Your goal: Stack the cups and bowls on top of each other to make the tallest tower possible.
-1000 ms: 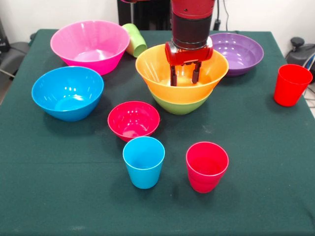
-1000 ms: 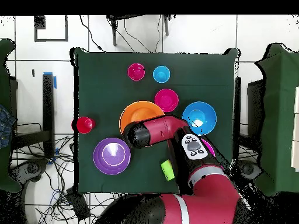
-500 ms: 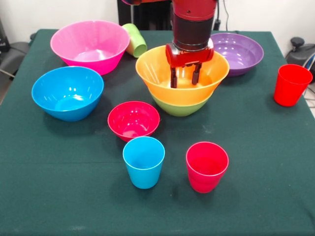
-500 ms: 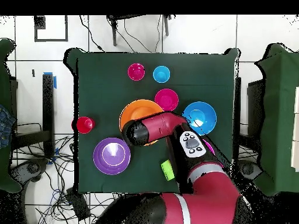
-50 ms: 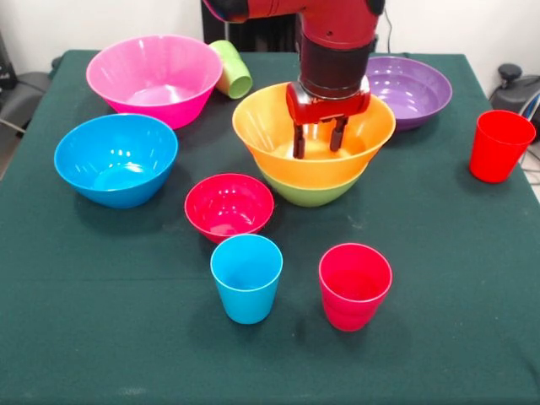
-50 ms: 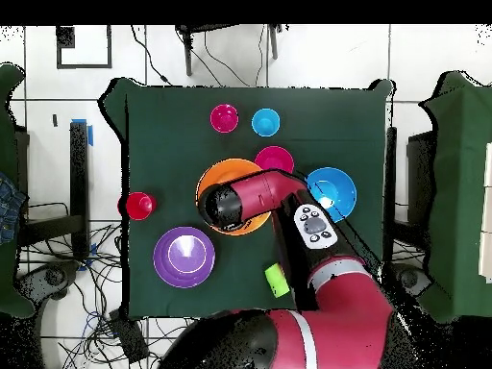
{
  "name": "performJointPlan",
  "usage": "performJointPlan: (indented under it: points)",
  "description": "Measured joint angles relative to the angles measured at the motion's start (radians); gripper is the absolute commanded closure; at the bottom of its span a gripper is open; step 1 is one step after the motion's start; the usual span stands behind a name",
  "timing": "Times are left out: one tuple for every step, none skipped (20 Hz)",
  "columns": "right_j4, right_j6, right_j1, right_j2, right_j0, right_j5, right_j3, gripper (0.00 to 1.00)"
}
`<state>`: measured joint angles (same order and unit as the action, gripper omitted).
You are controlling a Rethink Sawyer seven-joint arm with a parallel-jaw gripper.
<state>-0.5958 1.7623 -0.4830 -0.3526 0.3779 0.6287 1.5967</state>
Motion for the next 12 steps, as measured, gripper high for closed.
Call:
performJointPlan:
  points:
    - [-0.001, 0.000, 0.002, -0.003, 0.000, 0.008, -0.005, 0.00]
    - [-0.003, 0.000, 0.004, -0.006, 0.001, 0.017, -0.012, 0.00]
    - [-0.009, 0.000, 0.009, -0.017, 0.003, 0.038, -0.028, 0.00]
    - [-0.011, 0.000, 0.011, -0.020, 0.003, 0.043, -0.033, 0.00]
    - [-0.015, 0.000, 0.013, -0.026, 0.005, 0.049, -0.039, 0.00]
    - [-0.019, 0.000, 0.015, -0.031, 0.007, 0.054, -0.046, 0.00]
    - [-0.022, 0.000, 0.016, -0.035, 0.008, 0.057, -0.051, 0.00]
    - [-0.026, 0.000, 0.018, -0.041, 0.011, 0.060, -0.058, 0.00]
    - [-0.028, 0.000, 0.019, -0.044, 0.012, 0.061, -0.061, 0.00]
    - [-0.031, 0.000, 0.021, -0.048, 0.013, 0.063, -0.065, 0.00]
    - [-0.036, 0.000, 0.023, -0.055, 0.016, 0.063, -0.075, 0.00]
    - [-0.037, 0.000, 0.024, -0.057, 0.017, 0.063, -0.077, 0.00]
